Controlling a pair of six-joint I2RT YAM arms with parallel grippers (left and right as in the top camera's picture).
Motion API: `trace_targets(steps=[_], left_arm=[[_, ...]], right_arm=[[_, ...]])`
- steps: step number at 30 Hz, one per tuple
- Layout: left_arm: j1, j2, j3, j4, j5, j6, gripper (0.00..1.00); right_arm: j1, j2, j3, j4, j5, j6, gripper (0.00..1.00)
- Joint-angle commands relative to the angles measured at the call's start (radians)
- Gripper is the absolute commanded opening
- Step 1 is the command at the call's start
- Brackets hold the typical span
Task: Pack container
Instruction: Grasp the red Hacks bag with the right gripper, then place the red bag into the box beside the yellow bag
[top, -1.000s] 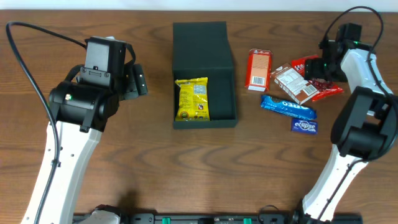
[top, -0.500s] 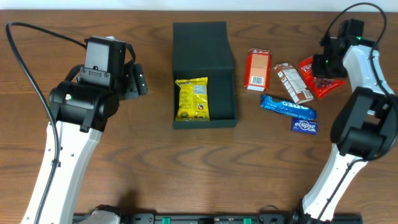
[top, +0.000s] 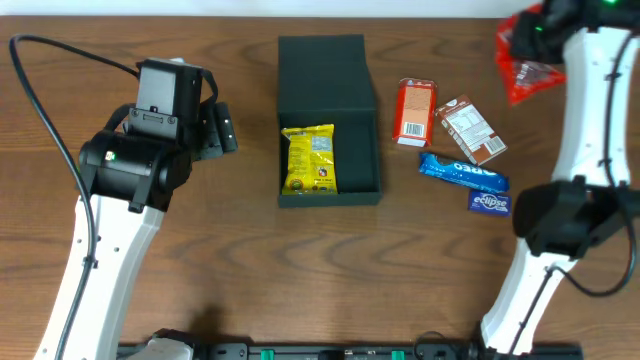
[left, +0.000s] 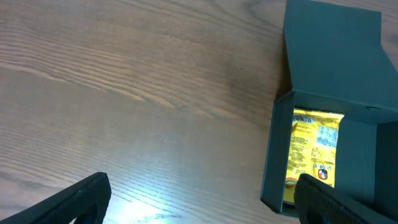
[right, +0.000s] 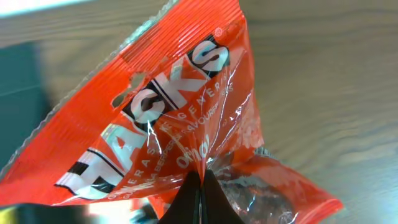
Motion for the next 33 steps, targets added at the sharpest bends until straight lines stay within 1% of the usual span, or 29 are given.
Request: trace_targets(steps=[1,2,4,6,11,14,17,23,29,33], left_arm=[[0.003,-0.015,0.022,-0.007,-0.005,-0.004,0.95],[0.003,-0.015,0.022,-0.007,-0.004,-0.004,0.96],[0.003,-0.015,0.022,-0.008,-0.004,-0.003,0.96],[0.003,-0.015,0.022,-0.008,-0.005,-0.003,0.96],[0.003,-0.015,0.022,-0.008,-0.004,-0.004,0.96],[0.003,-0.015,0.022,-0.011,-0.004,-0.004,0.95],[0.003,-0.015,0.022,-0.014,-0.004,-0.004,0.95],[0.003,-0.015,0.022,-0.014,-0.003,-0.004,0.95],[0.003,-0.015,0.022,-0.014,-0.003,-0.004,0.95],[0.003,-0.015,0.022,-0.014,-0.003,-0.004,0.95]], right_arm=[[0.132,-0.066,0.024,-0.044,-0.001,0.134,0.02],[0.167,-0.068,0.024,-0.060,-0.001,0.167,0.02],[0.254,-0.068,0.019,-0.103,-0.002,0.293,0.02],[0.349,-0.066,-0.024,-0.119,-0.001,0.393,0.02],[0.534,-0.066,-0.190,-0.101,0.096,0.726,0.02],[0.607,-0.066,-0.303,-0.038,0.124,0.861,0.02],[0.641,-0.066,-0.380,0.035,0.127,0.862,0.02],[0.660,-0.066,-0.503,0.079,0.161,0.977,0.02],[0.655,-0.066,-0.608,0.159,0.160,0.975,0.02],[0.656,-0.066,-0.665,0.223,0.160,0.938,0.02]])
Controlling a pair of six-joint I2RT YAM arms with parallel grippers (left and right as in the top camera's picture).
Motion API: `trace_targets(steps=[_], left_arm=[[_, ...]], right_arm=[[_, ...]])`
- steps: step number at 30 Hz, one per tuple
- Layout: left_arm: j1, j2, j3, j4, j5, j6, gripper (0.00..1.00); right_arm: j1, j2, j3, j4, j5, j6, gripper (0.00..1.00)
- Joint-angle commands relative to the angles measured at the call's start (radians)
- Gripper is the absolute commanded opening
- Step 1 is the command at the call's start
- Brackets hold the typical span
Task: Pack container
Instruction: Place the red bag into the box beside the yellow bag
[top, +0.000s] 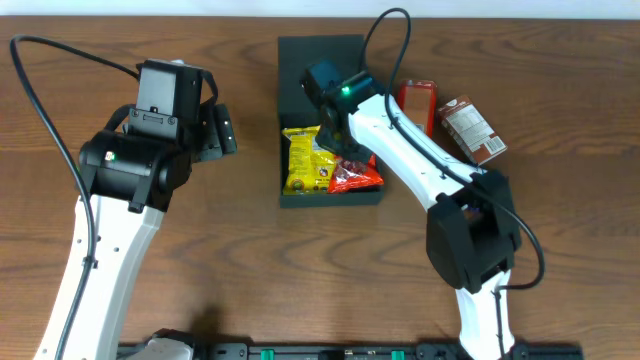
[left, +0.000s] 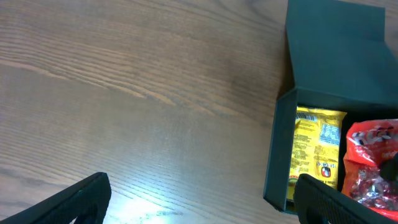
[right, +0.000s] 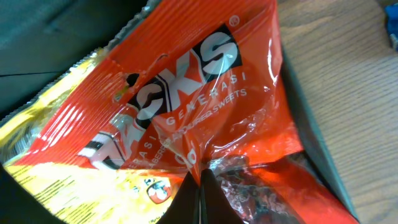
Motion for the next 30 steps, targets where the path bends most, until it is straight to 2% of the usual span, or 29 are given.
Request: trace_targets(steps=[1,6,16,19,21,22,23,25,26,27,28,29,30], left_arm=[[0.003,-0.015,0.022,-0.002,-0.003,-0.004,0.95],[0.003,-0.015,0.022,-0.002,-0.003,-0.004,0.95],[0.003,-0.015,0.022,0.002,-0.004,-0.004,0.95],[0.003,-0.015,0.022,0.005,-0.004,-0.003,0.95],[0.003,-0.015,0.022,0.005,-0.004,-0.003,0.95],[0.003,-0.015,0.022,0.005,-0.004,-0.003,0.95],[0.003,-0.015,0.022,0.005,-0.004,-0.003,0.95],[0.003,-0.014,0.022,0.006,-0.004,-0.003,0.95],[0.003,-0.014,0.022,0.006,-0.004,-0.003,0.95],[0.003,-0.015,0.022,0.006,-0.004,-0.003,0.95],[0.003,-0.014,0.022,0.006,-0.004,-0.003,0.95],[0.003,-0.014,0.022,0.006,-0.004,-0.003,0.95],[0.003,-0.014,0.022,0.006,-0.004,-0.003,0.95]], right_arm=[[-0.001,-0.020,-0.034,0.026,0.034,-0.016,0.01],[0.000,-0.020,-0.085,0.111,0.003,-0.083,0.02],[-0.010,-0.020,-0.143,0.156,0.000,-0.086,0.03],[-0.009,-0.021,-0.124,0.173,-0.020,-0.146,0.44],[-0.013,-0.025,-0.082,0.155,-0.048,-0.207,0.54],[-0.015,-0.031,-0.045,0.128,-0.053,-0.235,0.66],[-0.016,-0.040,-0.013,0.103,-0.050,-0.252,0.73],[-0.021,-0.061,0.060,0.061,-0.045,-0.302,0.75],[-0.023,-0.076,0.099,0.044,-0.040,-0.340,0.70],[-0.026,-0.089,0.127,0.037,-0.034,-0.375,0.58],[-0.026,-0.106,0.152,0.034,-0.030,-0.425,0.33],[-0.026,-0.117,0.163,0.034,-0.030,-0.457,0.02],[-0.025,-0.122,0.164,0.034,-0.031,-0.475,0.02]])
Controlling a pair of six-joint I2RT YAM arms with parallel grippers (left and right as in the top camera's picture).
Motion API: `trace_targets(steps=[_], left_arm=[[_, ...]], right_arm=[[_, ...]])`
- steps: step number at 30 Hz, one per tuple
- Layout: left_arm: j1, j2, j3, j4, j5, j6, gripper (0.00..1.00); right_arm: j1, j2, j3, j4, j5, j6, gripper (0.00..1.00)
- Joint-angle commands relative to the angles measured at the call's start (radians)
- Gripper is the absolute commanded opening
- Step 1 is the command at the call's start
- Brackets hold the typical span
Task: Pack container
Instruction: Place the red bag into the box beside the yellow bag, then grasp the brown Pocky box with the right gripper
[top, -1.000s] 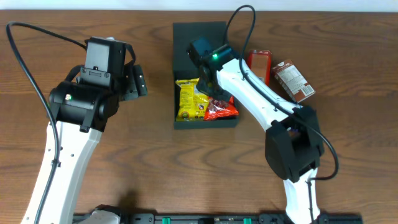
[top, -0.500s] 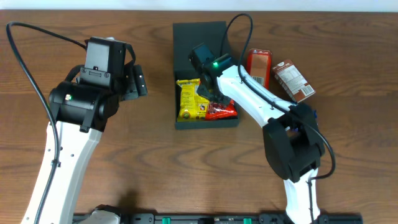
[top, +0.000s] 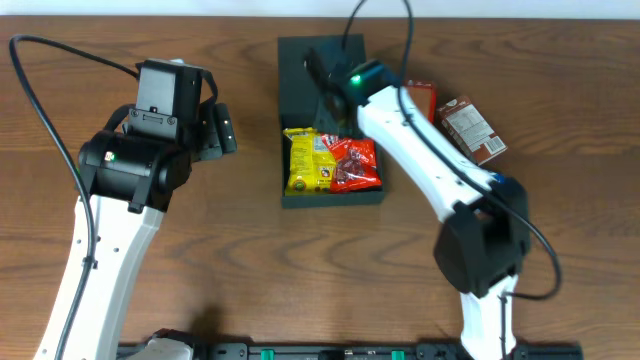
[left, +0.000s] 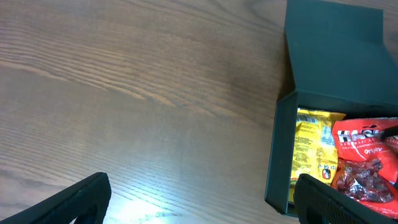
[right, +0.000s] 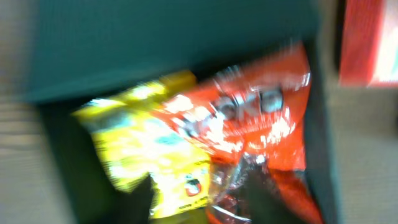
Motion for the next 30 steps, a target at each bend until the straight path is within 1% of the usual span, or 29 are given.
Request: trace_targets(steps=[1,4,7,12,22,26,28,30], left_arm=[[0.003,-0.014,0.022,0.000,-0.005,-0.003,0.95],[0.003,-0.014,0.022,0.001,-0.005,-0.003,0.95],[0.003,-0.014,0.022,0.002,-0.005,-0.003,0.95],[0.003,-0.014,0.022,0.005,-0.004,-0.003,0.95],[0.003,-0.014,0.022,0.012,-0.004,-0.003,0.95],[0.003,-0.014,0.022,0.019,-0.004,-0.003,0.95],[0.003,-0.014,0.022,0.020,-0.004,-0.003,0.95],[0.003,-0.014,0.022,0.022,-0.005,-0.003,0.95]], right_arm=[[-0.008,-0.074,0.043,-0.014,0.014,-0.154,0.02],[-0.006,-0.056,0.008,-0.047,0.010,-0.164,0.02],[-0.003,-0.040,-0.068,-0.029,-0.033,-0.176,0.02],[-0.002,-0.022,-0.241,0.039,-0.081,-0.188,0.02],[-0.002,-0.021,-0.444,0.160,-0.082,-0.188,0.02],[-0.004,-0.021,-0.426,0.163,-0.075,-0.190,0.02],[-0.008,-0.025,-0.368,0.120,-0.075,-0.193,0.02],[-0.011,-0.037,-0.261,0.043,-0.075,-0.216,0.01]])
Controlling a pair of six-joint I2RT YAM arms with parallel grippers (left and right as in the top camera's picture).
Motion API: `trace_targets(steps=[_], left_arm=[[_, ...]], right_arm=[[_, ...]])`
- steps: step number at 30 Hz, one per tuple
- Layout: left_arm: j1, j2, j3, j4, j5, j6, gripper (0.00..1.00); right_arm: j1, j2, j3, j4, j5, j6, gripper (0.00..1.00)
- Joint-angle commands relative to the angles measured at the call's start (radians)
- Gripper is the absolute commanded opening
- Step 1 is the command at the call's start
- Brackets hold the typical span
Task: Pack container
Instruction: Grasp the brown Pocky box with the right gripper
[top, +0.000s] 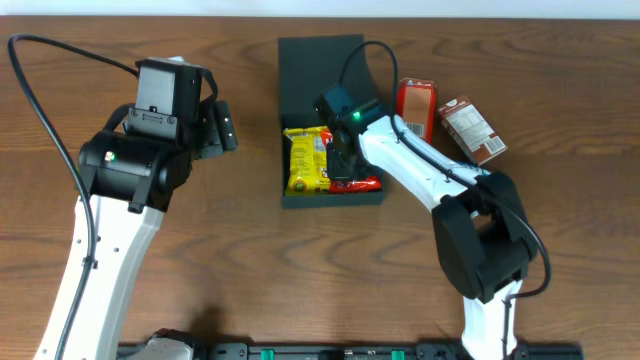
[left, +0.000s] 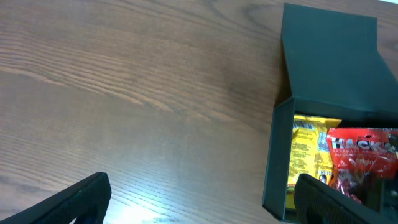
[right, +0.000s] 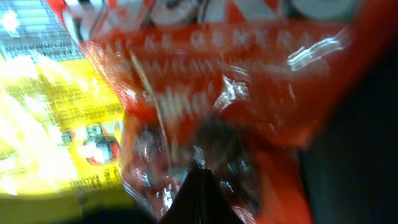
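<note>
The dark green box lies mid-table with its lid folded back. Inside it, a yellow packet lies on the left. A red Hacks sweet bag lies on the right, half under my right arm. My right gripper is down in the box. In its wrist view the gripper is shut, tips pressed against the red bag; no film shows between them. My left gripper hangs open over bare table left of the box wall.
An orange-red carton and a brown packet lie right of the box. My right arm crosses the table in front of them and hides what lies under it. Bare wood stretches left of the box.
My right gripper was open above the box's lid end; now it is low in the box, shut, with its tips against the red bag. The left arm has barely moved.
My right gripper held the red bag up at the far right corner, with only the yellow packet in the box. Then it held the bag in the box. Then it stood open with the bag lying beside the yellow packet. Now it is shut against the bag.
</note>
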Motion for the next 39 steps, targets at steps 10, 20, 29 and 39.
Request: trace_targets(steps=[10,20,29,39], left_arm=[[0.003,-0.014,0.022,0.003,-0.005,0.000,0.95],[0.003,0.001,0.022,0.009,-0.004,0.000,0.95],[0.003,0.031,0.022,0.036,-0.007,0.023,0.95],[0.003,0.033,0.022,0.044,-0.007,0.023,0.95]], right_arm=[[-0.076,-0.132,0.472,-0.199,0.291,-0.279,0.03],[-0.512,-0.058,0.468,-0.132,0.160,-0.661,0.64],[-0.620,0.136,0.468,-0.095,0.078,-0.942,0.99],[-0.617,0.274,0.468,-0.076,-0.040,-1.060,0.99]])
